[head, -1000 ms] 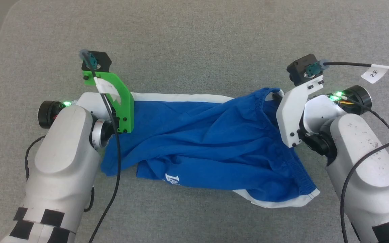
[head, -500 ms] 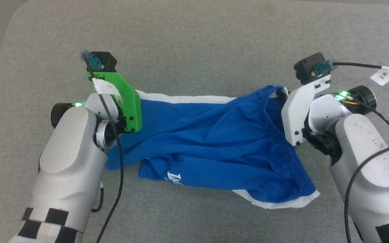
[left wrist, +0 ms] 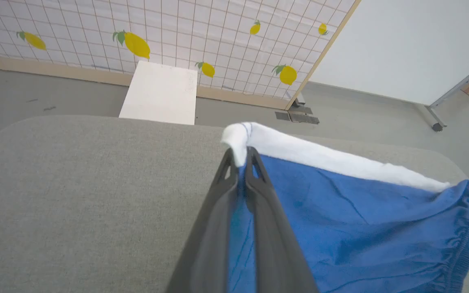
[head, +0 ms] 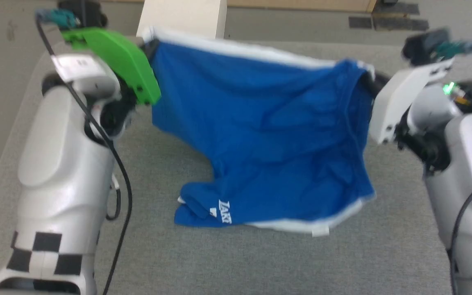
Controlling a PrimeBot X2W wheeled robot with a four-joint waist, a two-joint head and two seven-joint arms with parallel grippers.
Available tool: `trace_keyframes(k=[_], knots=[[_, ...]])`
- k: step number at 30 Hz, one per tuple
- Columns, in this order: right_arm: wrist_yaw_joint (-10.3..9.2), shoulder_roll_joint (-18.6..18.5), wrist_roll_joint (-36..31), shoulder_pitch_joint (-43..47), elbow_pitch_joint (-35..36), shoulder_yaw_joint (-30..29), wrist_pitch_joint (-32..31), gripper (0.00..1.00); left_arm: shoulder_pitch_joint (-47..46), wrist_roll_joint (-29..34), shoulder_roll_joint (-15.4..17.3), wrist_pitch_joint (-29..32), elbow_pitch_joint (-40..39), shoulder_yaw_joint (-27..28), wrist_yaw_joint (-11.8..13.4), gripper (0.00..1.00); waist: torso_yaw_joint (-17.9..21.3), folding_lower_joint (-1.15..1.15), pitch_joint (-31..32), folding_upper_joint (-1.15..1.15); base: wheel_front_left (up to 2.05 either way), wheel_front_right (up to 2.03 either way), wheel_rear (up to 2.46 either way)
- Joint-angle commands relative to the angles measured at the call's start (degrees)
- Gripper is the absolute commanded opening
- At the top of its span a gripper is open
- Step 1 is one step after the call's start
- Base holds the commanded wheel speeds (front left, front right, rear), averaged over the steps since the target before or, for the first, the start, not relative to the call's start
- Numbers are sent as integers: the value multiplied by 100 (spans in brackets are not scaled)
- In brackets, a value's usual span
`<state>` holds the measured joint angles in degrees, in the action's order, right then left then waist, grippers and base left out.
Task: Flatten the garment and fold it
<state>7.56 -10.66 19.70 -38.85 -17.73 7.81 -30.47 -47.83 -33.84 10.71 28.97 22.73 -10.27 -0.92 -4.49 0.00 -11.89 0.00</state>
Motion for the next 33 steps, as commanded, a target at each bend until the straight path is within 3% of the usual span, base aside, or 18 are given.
trace_keyframes(k=[1, 10, 17, 25, 33], knots=[[-8, -11, 115, -214, 103, -68, 61, 0, -205, -15, 10, -93, -83, 57, 36, 0, 82, 0, 261, 0, 0, 0, 0], [-8, 50, 618, -753, 581, -314, 97, 0, -844, 32, 29, -538, -413, 192, 42, 0, 249, 0, 749, 0, 0, 0, 0], [-8, 125, 725, -918, 700, -534, -147, 0, -1085, 94, 52, -678, -298, 192, 85, 0, 362, 0, 783, 0, 0, 0, 0], [-8, 335, 627, -1496, 268, -873, -415, 0, -1518, 254, 151, -749, 131, 139, 156, 0, 526, 0, 165, 0, 0, 0, 0], [-8, 671, 498, -2736, -498, -1291, -239, 0, -2496, 359, 163, -1120, 545, 270, 334, 0, 712, 0, -845, 0, 0, 0, 0]])
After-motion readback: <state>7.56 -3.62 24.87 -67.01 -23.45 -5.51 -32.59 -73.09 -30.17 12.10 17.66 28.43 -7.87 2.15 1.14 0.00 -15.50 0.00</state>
